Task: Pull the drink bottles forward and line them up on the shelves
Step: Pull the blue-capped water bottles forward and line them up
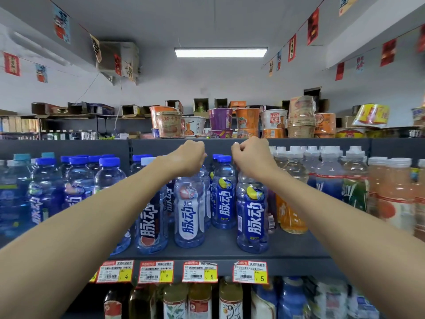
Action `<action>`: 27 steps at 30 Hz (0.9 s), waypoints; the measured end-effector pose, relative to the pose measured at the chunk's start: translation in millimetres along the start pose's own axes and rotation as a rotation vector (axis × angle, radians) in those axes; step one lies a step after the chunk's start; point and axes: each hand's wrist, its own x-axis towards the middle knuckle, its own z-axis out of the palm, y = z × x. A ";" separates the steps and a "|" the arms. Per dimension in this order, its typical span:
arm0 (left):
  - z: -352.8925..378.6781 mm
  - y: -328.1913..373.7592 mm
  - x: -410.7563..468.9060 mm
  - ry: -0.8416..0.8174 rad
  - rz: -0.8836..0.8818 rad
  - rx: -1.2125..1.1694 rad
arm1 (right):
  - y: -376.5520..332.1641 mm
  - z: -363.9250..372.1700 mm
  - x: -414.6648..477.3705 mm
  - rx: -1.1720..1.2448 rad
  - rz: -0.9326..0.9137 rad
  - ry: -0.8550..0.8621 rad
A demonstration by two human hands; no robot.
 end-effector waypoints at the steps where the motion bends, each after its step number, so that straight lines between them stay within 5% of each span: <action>1: 0.6 4.7 -1.2 0.011 0.016 -0.001 | -3.5 2.9 -0.4 0.014 0.009 0.009; 10: 12.5 32.6 -13.8 0.208 0.015 0.008 | -18.9 17.8 -6.7 0.021 0.105 0.137; 15: 52.1 26.8 -60.6 0.417 -0.066 -0.520 | -5.8 21.8 -49.6 0.241 0.145 0.087; 19: 94.9 24.8 -111.5 0.350 -0.101 -0.710 | 17.9 21.5 -93.1 0.302 0.108 -0.091; 27: 132.3 9.6 -148.6 0.074 -0.184 -0.693 | 67.1 18.3 -137.4 0.153 0.123 -0.507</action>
